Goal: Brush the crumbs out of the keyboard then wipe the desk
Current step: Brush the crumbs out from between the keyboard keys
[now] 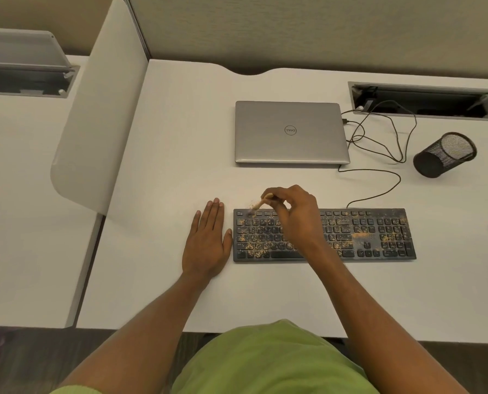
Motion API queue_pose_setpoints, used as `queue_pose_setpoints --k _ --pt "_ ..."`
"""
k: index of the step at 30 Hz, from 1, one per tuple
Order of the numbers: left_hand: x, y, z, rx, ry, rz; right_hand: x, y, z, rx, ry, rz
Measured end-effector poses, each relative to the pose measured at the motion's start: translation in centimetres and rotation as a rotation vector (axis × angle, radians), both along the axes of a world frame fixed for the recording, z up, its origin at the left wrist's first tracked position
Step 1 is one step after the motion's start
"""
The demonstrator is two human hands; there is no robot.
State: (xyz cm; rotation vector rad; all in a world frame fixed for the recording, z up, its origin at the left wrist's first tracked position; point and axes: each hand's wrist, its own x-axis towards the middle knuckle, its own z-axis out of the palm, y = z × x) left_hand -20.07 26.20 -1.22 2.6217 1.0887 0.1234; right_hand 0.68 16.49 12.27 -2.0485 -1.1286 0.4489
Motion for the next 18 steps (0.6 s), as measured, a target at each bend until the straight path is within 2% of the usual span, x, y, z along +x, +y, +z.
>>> queue_pose_setpoints --k 2,5,9,12,18 --pt "-0.01 -0.01 0.0 0.001 0.0 -0.002 0.07 -0.09 0.04 0.043 -0.036 -0.061" --pt "-0.03 -0.01 0.06 -0.001 0.001 -0.002 0.12 -0.25 -0.14 -0.045 -0.082 -0.035" --pt "0.05 -0.03 0.04 -0.004 0.009 0.001 0.01 -0.35 -0.05 -0.026 -0.011 -0.064" --pt "-0.08 0.0 0.0 0.0 0.011 0.0 -0.17 -0.26 0.36 -0.01 -0.046 -0.1" --pt "0.0 -0.01 -0.01 -0.011 0.0 0.0 -0.53 -0.34 0.73 -0.107 -0.048 0.024"
